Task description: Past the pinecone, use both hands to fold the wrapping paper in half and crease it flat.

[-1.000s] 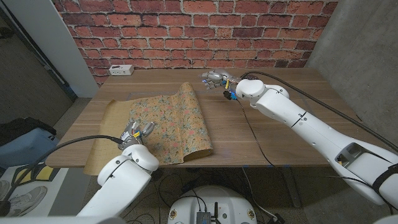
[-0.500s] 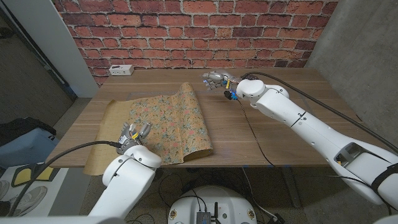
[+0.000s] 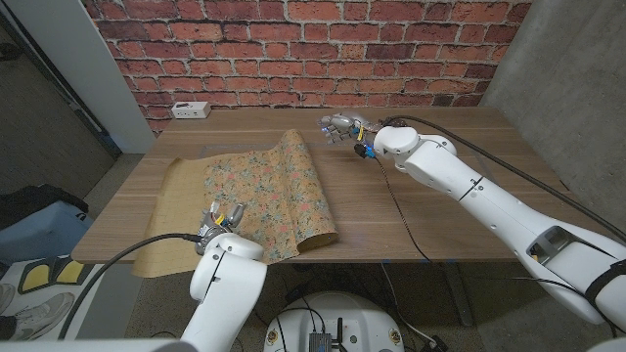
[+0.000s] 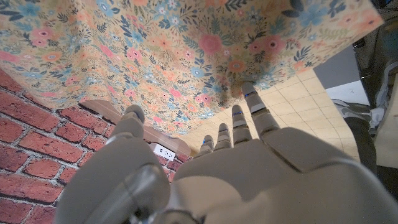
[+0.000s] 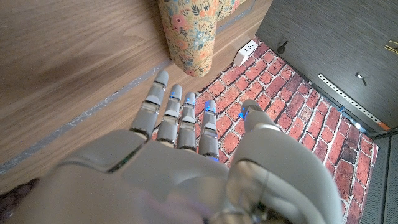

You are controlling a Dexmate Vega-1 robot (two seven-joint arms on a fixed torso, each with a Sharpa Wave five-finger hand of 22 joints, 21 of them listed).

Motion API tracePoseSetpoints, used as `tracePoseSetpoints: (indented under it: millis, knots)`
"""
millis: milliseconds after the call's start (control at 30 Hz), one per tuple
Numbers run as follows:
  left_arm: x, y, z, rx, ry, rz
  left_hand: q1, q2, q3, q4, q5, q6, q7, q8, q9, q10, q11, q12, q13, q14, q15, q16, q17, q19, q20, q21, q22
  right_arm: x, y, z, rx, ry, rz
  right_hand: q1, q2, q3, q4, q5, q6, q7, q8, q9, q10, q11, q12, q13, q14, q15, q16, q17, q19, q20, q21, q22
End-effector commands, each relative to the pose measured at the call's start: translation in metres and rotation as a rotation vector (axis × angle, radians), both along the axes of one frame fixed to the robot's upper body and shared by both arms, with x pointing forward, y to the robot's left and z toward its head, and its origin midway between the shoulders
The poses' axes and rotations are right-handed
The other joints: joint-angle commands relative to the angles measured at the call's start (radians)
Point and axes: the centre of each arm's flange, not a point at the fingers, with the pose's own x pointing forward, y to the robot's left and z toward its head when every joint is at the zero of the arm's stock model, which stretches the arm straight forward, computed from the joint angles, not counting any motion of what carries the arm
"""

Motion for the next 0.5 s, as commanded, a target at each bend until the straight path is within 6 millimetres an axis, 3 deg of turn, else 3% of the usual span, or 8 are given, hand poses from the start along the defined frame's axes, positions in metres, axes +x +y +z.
tracePoseSetpoints:
  millis: [33, 100, 233, 333, 500]
  knots:
    - [-0.02, 0.019, 0.008, 0.066, 0.006, 0.146, -0.014, 0.002, -0.006, -0.001, 0.007, -0.023, 0.001, 0.005, 0.001, -0.008, -0.002, 0.008, 0.003, -0.001, 0.0, -0.003, 0.002, 0.027, 0.005, 0.01, 0.007, 0.0, -0.002, -0.001, 0.01, 0.004, 0.004, 0.003, 0.0, 0.003, 0.003, -0.002, 0.008, 0.002, -0.003, 0.003, 0.014, 0.001, 0.009, 0.005, 0.013, 0.0, 0.01, 0.003, 0.009, 0.003, 0.003, 0.004]
    - [-0.019, 0.021, 0.008, 0.064, 0.007, 0.135, -0.013, 0.005, -0.007, -0.003, 0.008, -0.032, 0.0, 0.006, 0.001, -0.019, 0.0, 0.007, 0.003, -0.034, 0.016, -0.015, 0.002, 0.011, 0.005, -0.002, 0.006, 0.001, -0.001, 0.0, 0.012, 0.004, 0.008, 0.003, 0.0, 0.004, 0.003, -0.002, 0.009, 0.002, -0.004, 0.003, 0.014, 0.001, 0.009, 0.005, 0.014, -0.001, 0.011, 0.003, 0.009, 0.003, 0.003, 0.004]
    - [-0.018, 0.021, 0.01, 0.112, 0.038, 0.147, 0.004, 0.027, 0.002, -0.01, 0.009, -0.035, 0.003, 0.011, 0.0, -0.006, -0.002, 0.016, 0.003, -0.074, 0.01, -0.022, 0.001, -0.036, 0.004, -0.029, 0.004, 0.002, -0.002, 0.001, 0.03, 0.007, 0.012, 0.003, -0.001, 0.004, 0.004, -0.002, 0.011, 0.004, -0.004, 0.003, 0.016, 0.001, 0.009, 0.005, 0.015, -0.001, 0.012, 0.003, 0.01, 0.003, 0.003, 0.004]
    - [-0.019, 0.018, 0.015, 0.206, 0.074, 0.236, 0.02, 0.043, 0.007, -0.018, 0.008, -0.031, 0.004, 0.015, 0.0, -0.01, -0.007, 0.017, 0.002, -0.117, 0.008, -0.023, 0.001, -0.097, 0.002, -0.062, 0.003, 0.004, -0.004, 0.0, 0.042, 0.007, 0.007, 0.003, -0.001, 0.005, 0.004, -0.002, 0.013, 0.005, -0.004, 0.003, 0.021, 0.001, 0.01, 0.005, 0.019, -0.002, 0.014, 0.004, 0.015, 0.001, 0.005, 0.004]
    - [-0.022, 0.01, 0.026, 0.356, 0.065, 0.351, 0.034, 0.072, 0.016, -0.019, 0.007, 0.019, -0.008, 0.031, -0.001, 0.008, -0.013, 0.026, 0.001, -0.129, 0.003, -0.015, 0.0, -0.137, 0.003, -0.085, 0.004, 0.008, -0.007, -0.003, 0.055, 0.016, 0.002, 0.003, -0.001, 0.006, 0.005, -0.002, 0.027, 0.01, 0.0, 0.003, 0.029, 0.003, 0.012, 0.005, 0.027, -0.003, 0.018, 0.005, 0.02, -0.003, 0.006, 0.004]
